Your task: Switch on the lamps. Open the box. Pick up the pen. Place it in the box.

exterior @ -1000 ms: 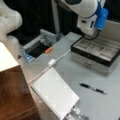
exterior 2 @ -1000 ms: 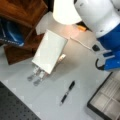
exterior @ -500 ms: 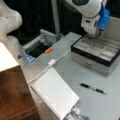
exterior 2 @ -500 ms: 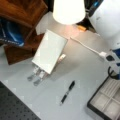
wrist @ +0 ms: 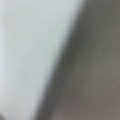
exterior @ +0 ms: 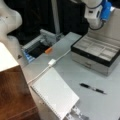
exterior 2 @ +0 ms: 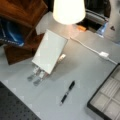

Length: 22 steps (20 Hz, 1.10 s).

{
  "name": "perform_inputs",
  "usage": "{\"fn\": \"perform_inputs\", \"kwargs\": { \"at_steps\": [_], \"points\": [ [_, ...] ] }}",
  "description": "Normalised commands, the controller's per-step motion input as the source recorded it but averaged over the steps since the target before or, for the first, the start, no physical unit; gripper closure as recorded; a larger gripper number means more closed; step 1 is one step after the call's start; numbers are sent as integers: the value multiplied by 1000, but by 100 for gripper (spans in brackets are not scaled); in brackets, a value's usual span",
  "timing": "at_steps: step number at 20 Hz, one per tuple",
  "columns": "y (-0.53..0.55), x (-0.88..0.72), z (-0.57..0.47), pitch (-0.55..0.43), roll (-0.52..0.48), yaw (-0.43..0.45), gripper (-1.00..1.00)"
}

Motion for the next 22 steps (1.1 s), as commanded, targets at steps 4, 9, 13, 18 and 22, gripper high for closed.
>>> {"fn": "perform_inputs", "kwargs": {
  "at_steps": [4,9,13,18,22],
  "points": [
    [59,-214,-50,-18,37,-114,-100],
    [39,-227,-32,-16,36,-114,-100],
    [-38,-221,31,4,12,-111,-100],
    [-170,-148,61,70,-31,-96,-100],
    [-327,-36,55,130,-104,-48,-100]
  ]
}}
